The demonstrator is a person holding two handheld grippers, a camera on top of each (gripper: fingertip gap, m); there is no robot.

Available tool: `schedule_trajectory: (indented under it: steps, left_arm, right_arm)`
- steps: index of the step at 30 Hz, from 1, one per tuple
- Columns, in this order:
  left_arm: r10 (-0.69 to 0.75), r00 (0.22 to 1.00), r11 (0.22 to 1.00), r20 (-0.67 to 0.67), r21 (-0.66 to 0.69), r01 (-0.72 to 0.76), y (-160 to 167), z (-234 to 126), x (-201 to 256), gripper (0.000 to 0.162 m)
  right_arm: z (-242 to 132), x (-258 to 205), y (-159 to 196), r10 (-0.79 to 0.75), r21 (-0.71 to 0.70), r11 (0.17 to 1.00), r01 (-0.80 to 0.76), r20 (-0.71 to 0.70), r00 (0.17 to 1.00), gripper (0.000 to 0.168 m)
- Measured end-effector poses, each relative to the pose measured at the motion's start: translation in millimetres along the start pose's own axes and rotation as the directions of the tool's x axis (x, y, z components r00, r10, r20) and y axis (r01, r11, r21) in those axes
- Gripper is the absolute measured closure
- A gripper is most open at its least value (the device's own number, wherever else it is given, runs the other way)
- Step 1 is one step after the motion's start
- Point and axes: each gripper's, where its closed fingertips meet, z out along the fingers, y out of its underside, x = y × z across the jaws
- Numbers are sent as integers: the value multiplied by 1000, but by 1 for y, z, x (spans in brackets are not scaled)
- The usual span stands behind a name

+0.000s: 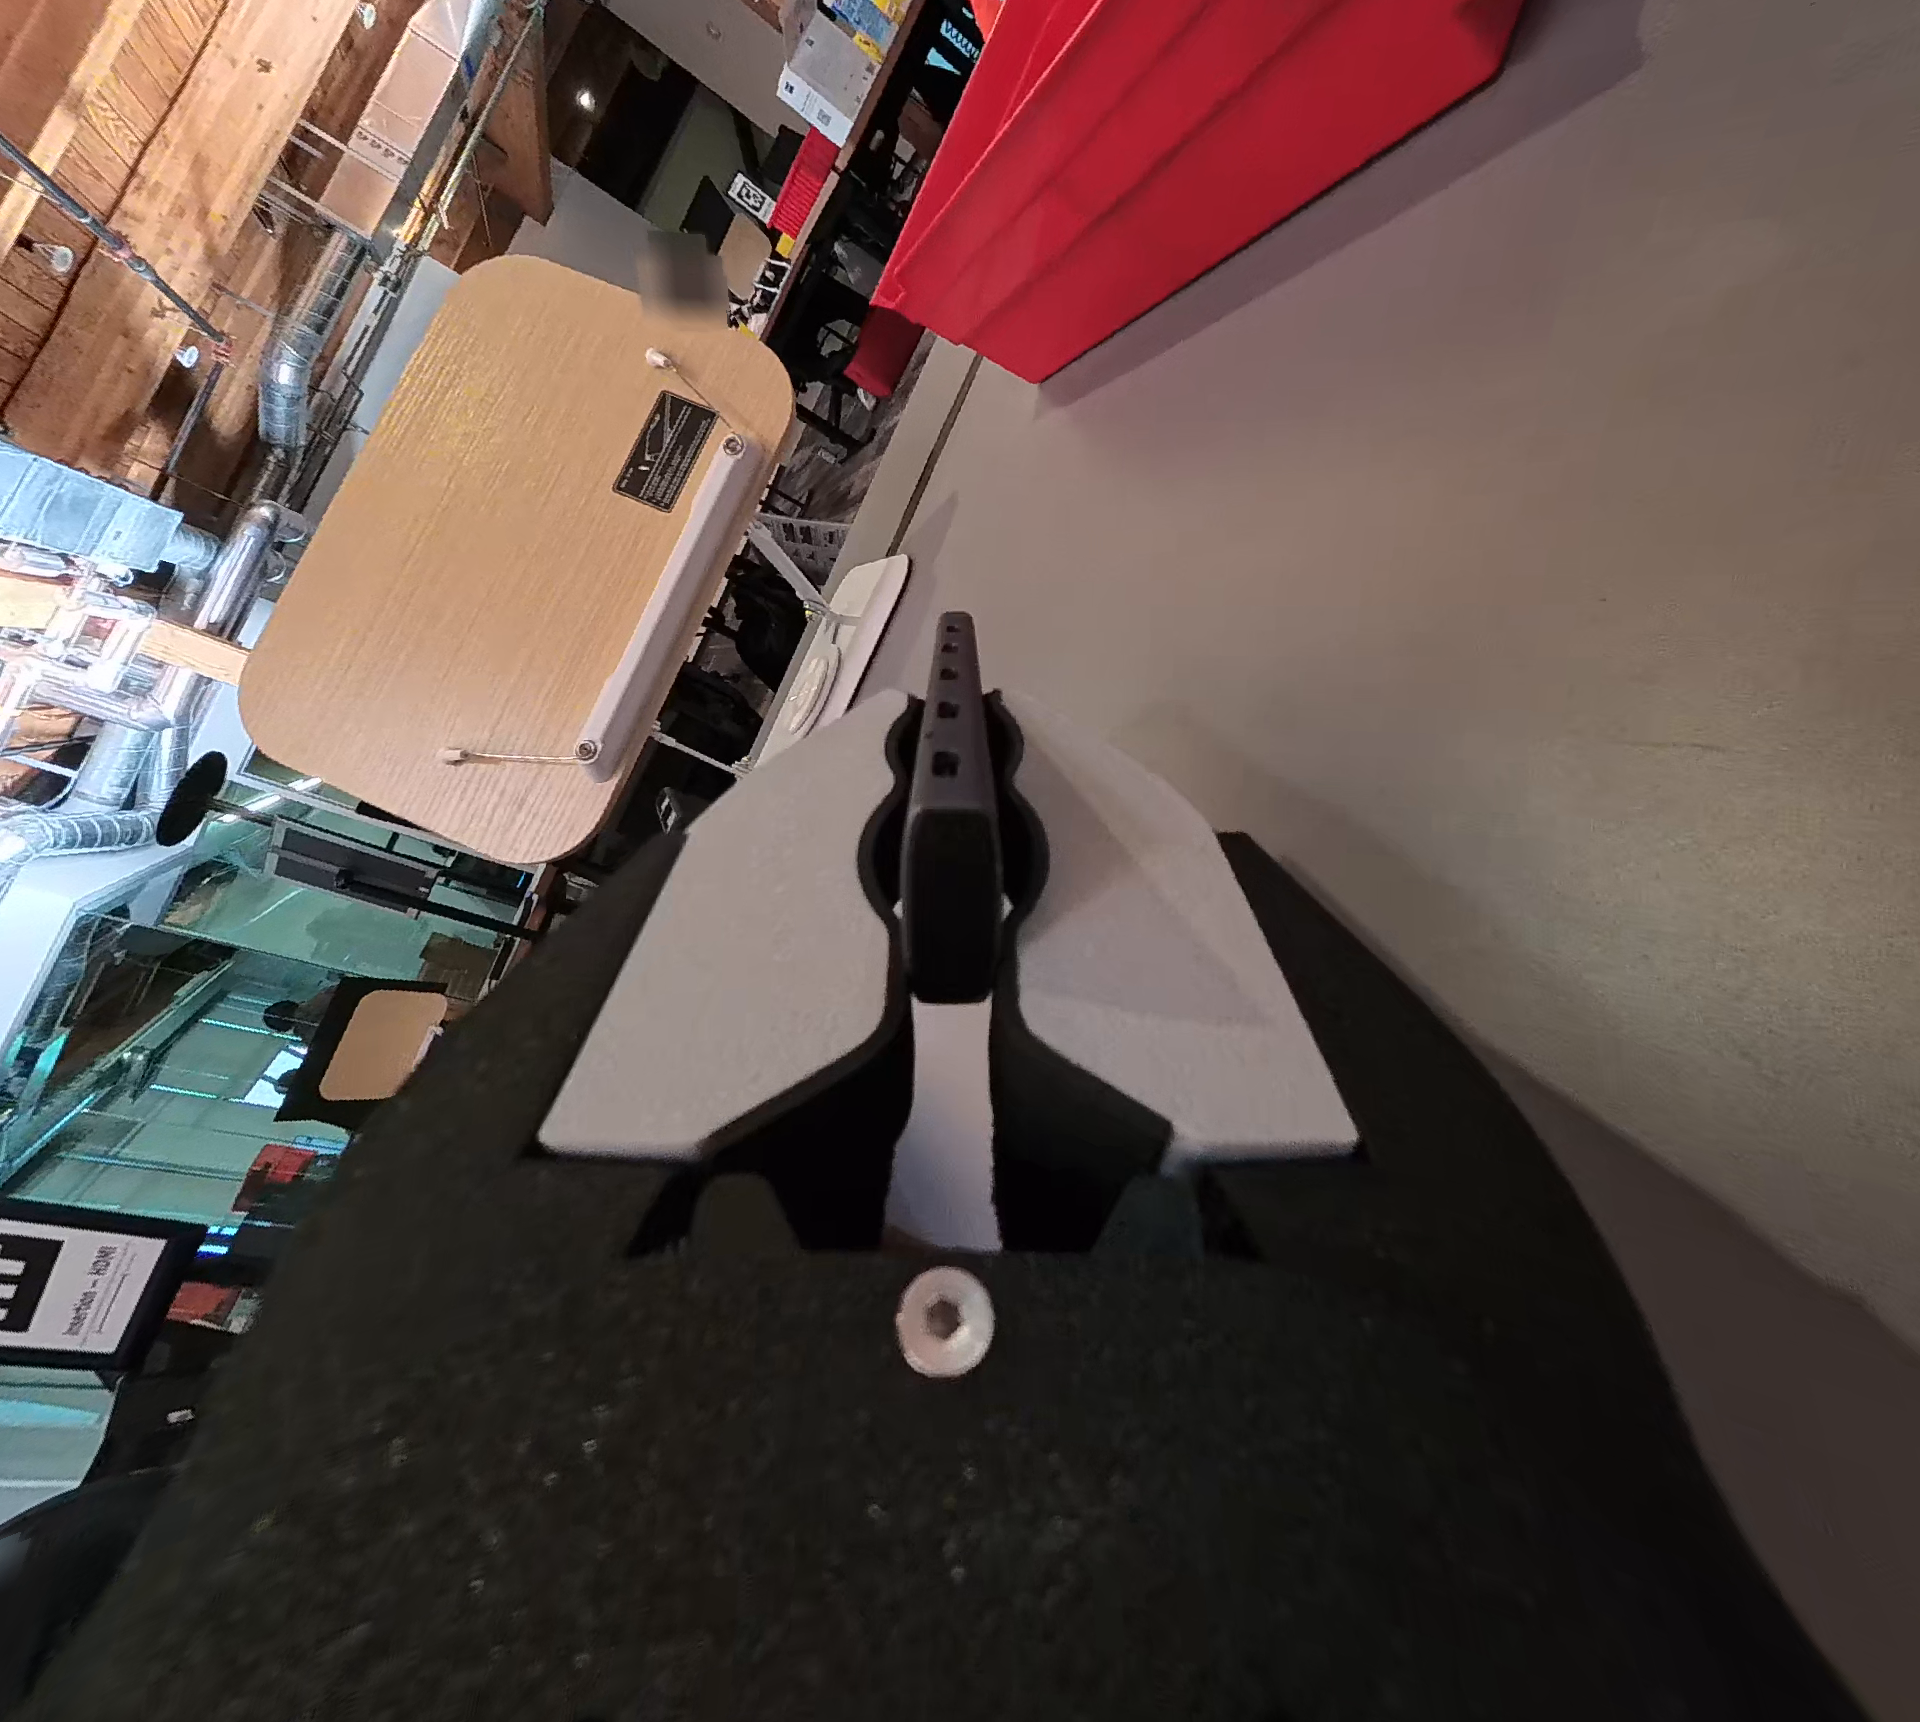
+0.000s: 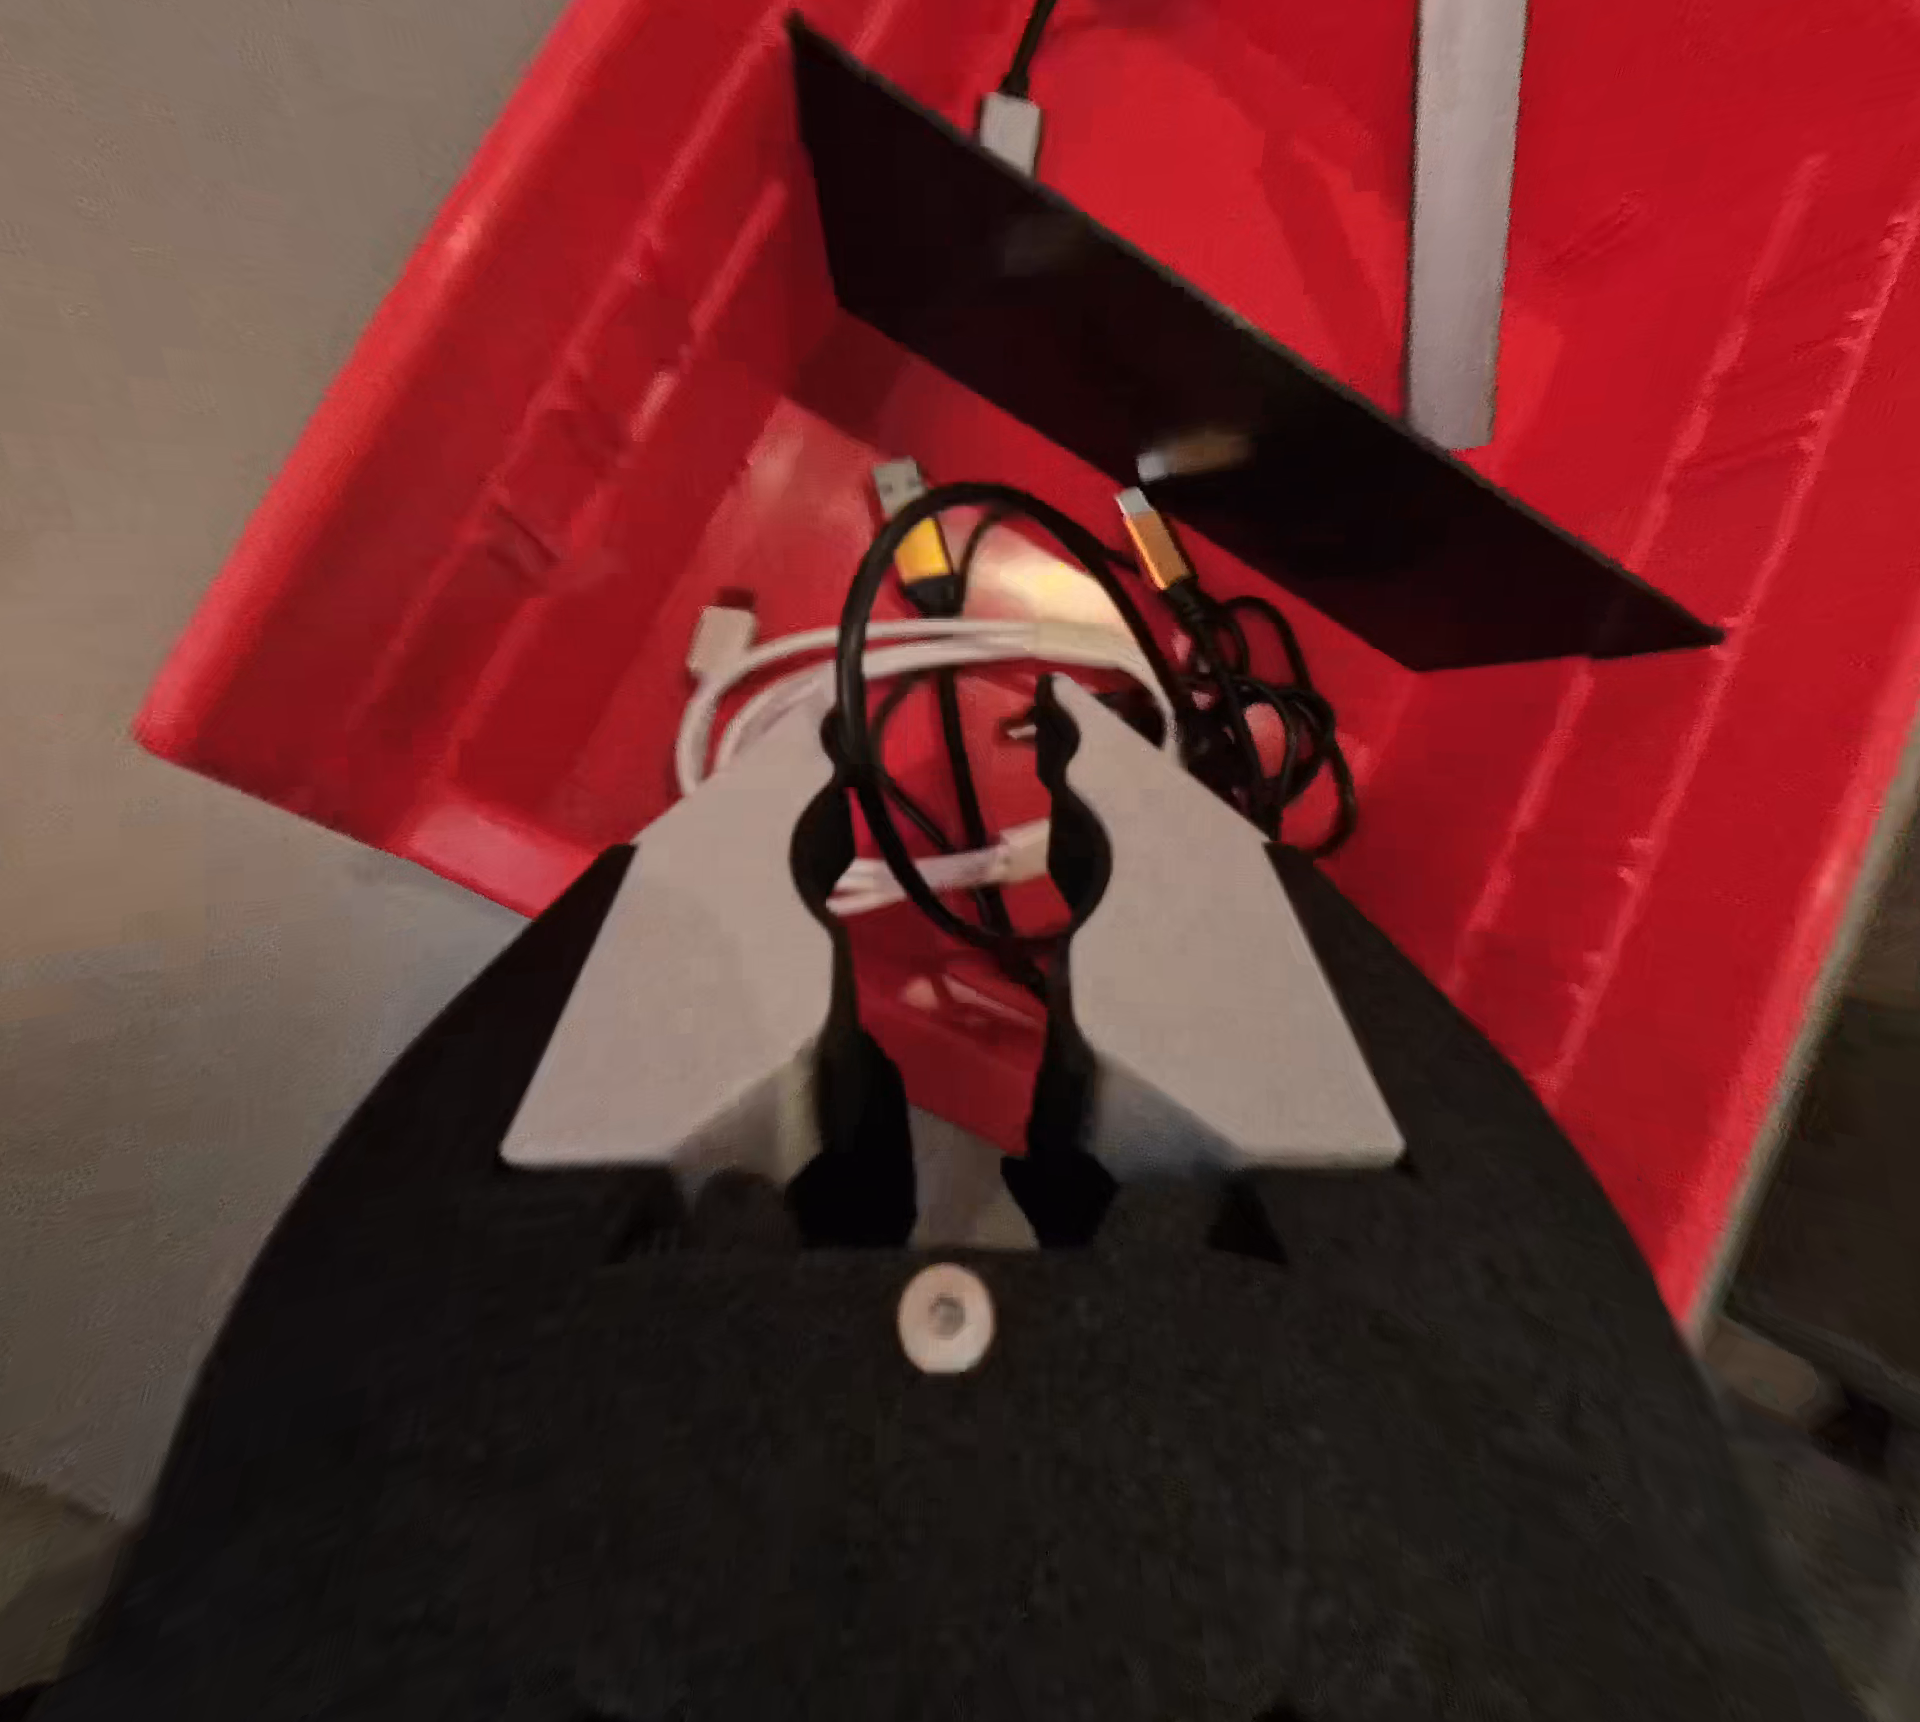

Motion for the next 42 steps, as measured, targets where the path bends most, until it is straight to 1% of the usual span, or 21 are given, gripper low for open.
schedule_trajectory:
  steps: [3, 5, 7, 8, 9, 11, 13, 15, 17, 20, 21, 23, 25, 27, 29, 31, 34, 36, 37, 39, 42]
  left_arm:
    - [6, 1000, 1000, -5, 1, -6, -1, 1, 2, 152]
    - [11, 1000, 1000, -1, 2, -11, -2, 0, 1, 152]
    - [9, 1000, 1000, 4, 0, -9, -1, -1, -1, 152]
    - [3, 1000, 1000, 5, -1, -3, -1, 0, -1, 152]
    - [-1, 1000, 1000, 2, -2, 1, 0, 0, -1, 152]
    - [-1, 1000, 1000, -2, -5, 1, 1, 1, 0, 152]
    - [8, 1000, 1000, -2, -5, -8, 1, 0, 1, 152]
    - [8, 1000, 1000, 0, -6, -8, 1, 0, 0, 152]
    - [-4, 1000, 1000, 0, -6, 4, 2, 0, -1, 152]
    - [-51, 999, 999, 1, 8, 51, 1, 0, -4, 152]
    - [-97, 995, 995, -3, 32, 97, -2, -1, -6, 152]
    - [-231, 972, 967, -43, 101, 235, -10, -5, -13, 152]
    - [-335, 932, 911, -142, 206, 358, -24, -12, -15, 152]
    - [-385, 892, 854, -237, 276, 441, -36, -20, -15, 152]
    - [-422, 860, 825, -287, 273, 495, -40, -23, -15, 152]
    - [-409, 852, 827, -327, 261, 497, -42, -24, -10, 152]
    - [-337, 842, 853, -421, 242, 462, -45, -27, 10, 152]
    - [-298, 834, 876, -464, 215, 432, -44, -27, 23, 152]
    - [-283, 845, 890, -454, 203, 408, -41, -26, 25, 152]
    - [-270, 844, 903, -464, 183, 390, -38, -25, 29, 152]
    - [-270, 840, 897, -471, 193, 397, -40, -26, 30, 152]
  right_arm:
    - [1, -22, -33, 182, 162, 962, -220, 222, 958, 132]
    - [-6, -32, -52, 283, 209, 898, -387, 400, 872, 132]
    - [-16, -32, -69, 365, 226, 800, -555, 552, 750, 135]
    - [-13, -30, -68, 408, 202, 773, -601, 568, 715, 139]
    - [-2, -25, -59, 441, 169, 786, -595, 522, 730, 139]
    - [13, -6, -39, 457, 160, 834, -527, 333, 825, 140]
    - [-3, 17, -49, 425, 318, 823, -471, 204, 882, 145]
    - [-30, 24, -68, 363, 454, 797, -398, 167, 917, 144]
    - [-52, 22, -79, 288, 522, 792, -317, 138, 948, 145]
    - [-81, -12, -99, 110, 584, 781, -224, 224, 968, 145]
    - [-89, -38, -104, 18, 594, 776, -212, 314, 949, 145]
    - [-109, -98, -110, -171, 598, 776, -202, 507, 845, 133]
    - [-117, -149, -110, -319, 621, 771, -141, 569, 758, 121]
    - [-115, -197, -108, -468, 688, 726, -26, 521, 714, 113]
    - [-107, -241, -101, -582, 723, 686, 86, 473, 662, 121]
    - [-94, -274, -92, -662, 725, 655, 216, 412, 626, 122]
    - [-75, -289, -86, -750, 708, 563, 427, 220, 624, 140]
    - [-68, -299, -74, -820, 684, 486, 543, 142, 555, 159]
    - [-64, -299, -73, -830, 668, 463, 583, 95, 550, 159]
    - [-58, -299, -70, -842, 648, 451, 614, 79, 534, 159]
    - [-60, -299, -68, -830, 670, 479, 567, 136, 541, 159]
